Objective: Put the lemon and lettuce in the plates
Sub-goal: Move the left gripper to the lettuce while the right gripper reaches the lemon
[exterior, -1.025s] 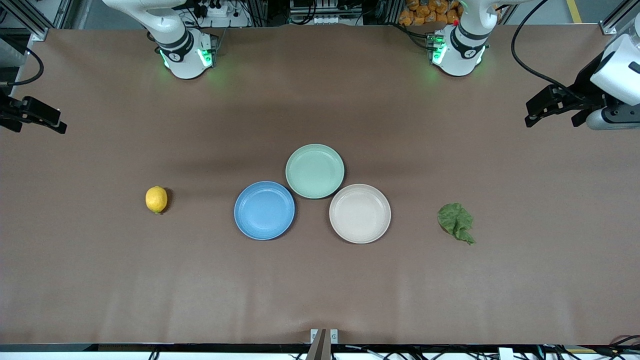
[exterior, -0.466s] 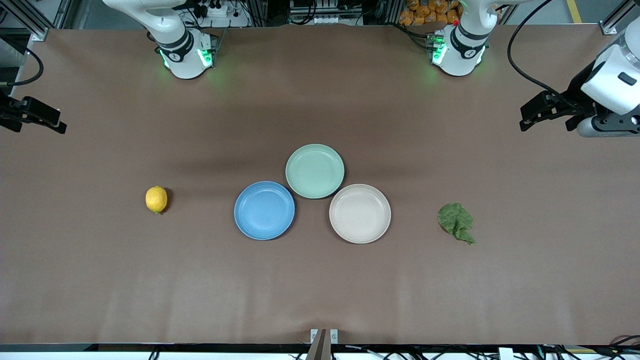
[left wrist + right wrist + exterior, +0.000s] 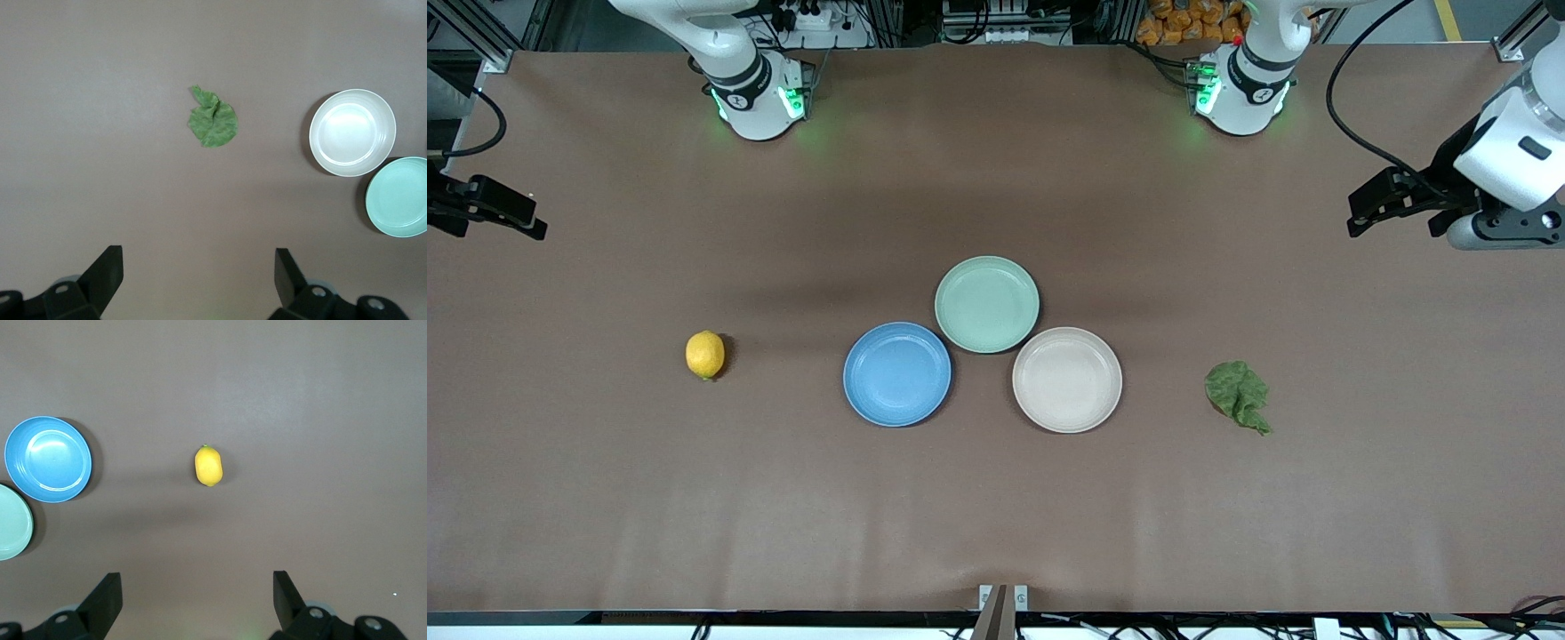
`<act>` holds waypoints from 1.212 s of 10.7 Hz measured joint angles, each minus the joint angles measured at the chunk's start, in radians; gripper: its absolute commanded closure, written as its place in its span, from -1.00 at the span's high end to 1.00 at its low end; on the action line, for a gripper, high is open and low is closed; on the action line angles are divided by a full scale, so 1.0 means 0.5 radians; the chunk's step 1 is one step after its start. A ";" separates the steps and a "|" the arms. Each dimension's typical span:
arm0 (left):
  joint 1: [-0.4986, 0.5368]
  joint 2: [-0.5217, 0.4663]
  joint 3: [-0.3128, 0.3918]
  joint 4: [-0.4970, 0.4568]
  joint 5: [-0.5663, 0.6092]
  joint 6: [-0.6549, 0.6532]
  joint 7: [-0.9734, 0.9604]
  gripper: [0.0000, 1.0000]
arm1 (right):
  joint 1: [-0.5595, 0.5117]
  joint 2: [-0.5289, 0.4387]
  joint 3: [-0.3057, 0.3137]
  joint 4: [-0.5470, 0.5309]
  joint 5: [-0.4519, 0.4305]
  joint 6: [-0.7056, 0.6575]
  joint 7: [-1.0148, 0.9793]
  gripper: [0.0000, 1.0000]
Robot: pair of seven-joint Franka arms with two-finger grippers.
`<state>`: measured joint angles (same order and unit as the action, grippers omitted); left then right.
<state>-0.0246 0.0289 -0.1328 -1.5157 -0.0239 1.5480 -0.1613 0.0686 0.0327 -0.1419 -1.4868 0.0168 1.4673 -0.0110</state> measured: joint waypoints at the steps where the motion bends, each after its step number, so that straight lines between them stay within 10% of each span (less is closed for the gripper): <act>1: -0.004 0.014 -0.002 0.000 0.000 0.008 0.000 1.00 | -0.001 0.001 0.000 0.000 0.000 0.000 0.000 1.00; 13: -0.108 0.469 -0.012 -0.003 0.002 0.287 -0.003 1.00 | -0.006 0.103 0.000 -0.004 0.001 -0.004 0.000 1.00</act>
<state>-0.0786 0.2635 -0.1389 -1.5172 -0.0230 1.6916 -0.1626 0.0653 0.0842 -0.1417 -1.4890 0.0175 1.4655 -0.0108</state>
